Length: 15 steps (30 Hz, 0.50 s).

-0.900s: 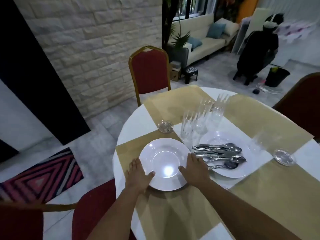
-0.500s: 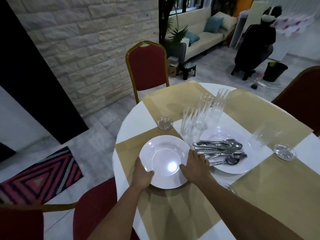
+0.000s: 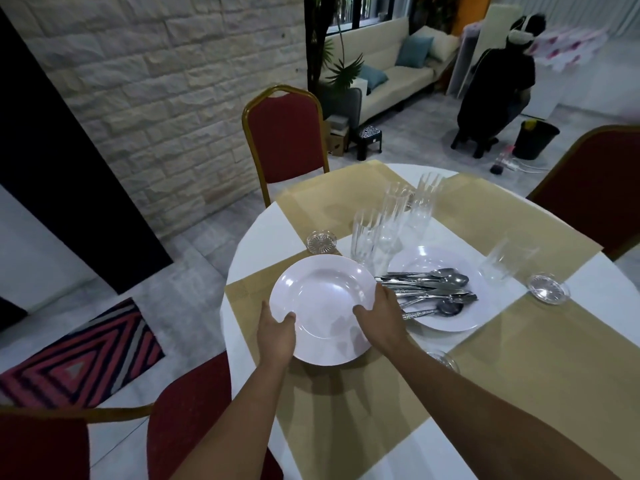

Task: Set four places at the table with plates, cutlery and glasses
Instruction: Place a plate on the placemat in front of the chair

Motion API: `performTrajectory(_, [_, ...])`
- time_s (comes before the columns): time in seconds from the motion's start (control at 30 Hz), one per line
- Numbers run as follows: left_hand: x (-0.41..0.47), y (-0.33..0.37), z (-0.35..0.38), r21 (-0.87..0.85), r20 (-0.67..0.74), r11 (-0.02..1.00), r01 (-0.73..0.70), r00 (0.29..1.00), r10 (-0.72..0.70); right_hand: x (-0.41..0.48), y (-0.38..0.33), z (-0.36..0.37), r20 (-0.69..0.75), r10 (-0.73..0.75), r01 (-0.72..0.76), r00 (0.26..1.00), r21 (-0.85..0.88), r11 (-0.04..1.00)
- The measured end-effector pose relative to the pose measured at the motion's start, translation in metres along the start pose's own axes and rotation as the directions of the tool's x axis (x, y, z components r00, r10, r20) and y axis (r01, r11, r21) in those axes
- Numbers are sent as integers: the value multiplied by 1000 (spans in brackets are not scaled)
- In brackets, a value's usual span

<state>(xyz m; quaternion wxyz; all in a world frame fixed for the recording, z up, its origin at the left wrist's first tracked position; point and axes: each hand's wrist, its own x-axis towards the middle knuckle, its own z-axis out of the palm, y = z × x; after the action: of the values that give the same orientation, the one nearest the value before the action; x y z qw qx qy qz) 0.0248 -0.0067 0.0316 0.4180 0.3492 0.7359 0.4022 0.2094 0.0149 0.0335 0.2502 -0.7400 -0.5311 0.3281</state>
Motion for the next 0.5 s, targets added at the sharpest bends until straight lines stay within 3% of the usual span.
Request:
performTrajectory(0.27, [-41, 33, 31, 80, 8, 993, -88, 996, 87, -11, 16, -56, -118, -40, 44, 992, 36, 998])
performTrajectory(0.5, [-116, 59, 128, 125, 78, 966, -228, 972, 220, -23, 91, -145, -201, 14, -11, 979, 15, 1000])
